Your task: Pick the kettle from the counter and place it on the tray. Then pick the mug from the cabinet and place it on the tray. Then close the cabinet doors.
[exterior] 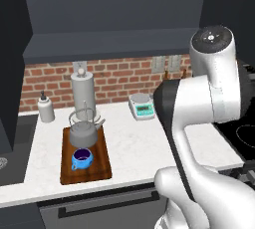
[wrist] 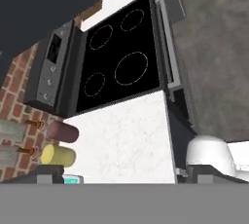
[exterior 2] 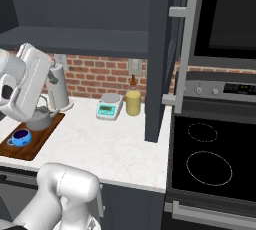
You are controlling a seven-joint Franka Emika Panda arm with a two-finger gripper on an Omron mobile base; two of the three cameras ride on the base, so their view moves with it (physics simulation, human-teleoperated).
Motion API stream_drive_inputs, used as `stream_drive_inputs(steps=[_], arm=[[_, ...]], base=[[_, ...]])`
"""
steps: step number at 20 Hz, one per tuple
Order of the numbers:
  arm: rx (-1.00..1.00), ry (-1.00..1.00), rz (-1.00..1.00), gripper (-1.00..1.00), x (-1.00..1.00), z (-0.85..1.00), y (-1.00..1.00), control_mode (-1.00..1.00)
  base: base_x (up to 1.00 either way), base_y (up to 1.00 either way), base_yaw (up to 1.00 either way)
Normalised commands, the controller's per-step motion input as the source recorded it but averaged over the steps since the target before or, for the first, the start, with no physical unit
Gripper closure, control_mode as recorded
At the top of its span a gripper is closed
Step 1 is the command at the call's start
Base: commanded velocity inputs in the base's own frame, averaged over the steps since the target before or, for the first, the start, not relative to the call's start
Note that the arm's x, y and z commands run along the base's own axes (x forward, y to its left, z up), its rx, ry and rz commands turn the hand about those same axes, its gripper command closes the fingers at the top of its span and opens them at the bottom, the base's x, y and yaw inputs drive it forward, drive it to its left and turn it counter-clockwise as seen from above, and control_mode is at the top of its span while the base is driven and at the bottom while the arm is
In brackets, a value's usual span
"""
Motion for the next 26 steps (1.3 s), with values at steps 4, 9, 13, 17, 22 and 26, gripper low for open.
stream_drive_inputs(steps=[4, 9, 13, 17, 22, 26], arm=[[-0.02, -0.19, -0.16, -1.00, -0.40, 0.10, -0.59, -1.00], [0.00, -0.22, -0.09, -1.00, -0.54, 0.22, -0.66, -1.00], [0.00, -0.13, -0.04, -1.00, -0.48, 0.17, -0.69, -1.00], [-0.01, -0.11, -0.04, -1.00, -0.48, 0.15, -0.63, -1.00], [-0.06, -0.13, -0.07, -1.00, -0.49, 0.22, -0.48, -1.00], [-0.08, -0.09, -0.06, -1.00, -0.53, 0.26, -0.28, -1.00]], base=[[0.00, 0.00, 0.00], [0.00, 0.00, 0.00], [0.00, 0.00, 0.00], [0.00, 0.00, 0.00], [0.00, 0.00, 0.00], [0.00, 0.00, 0.00]])
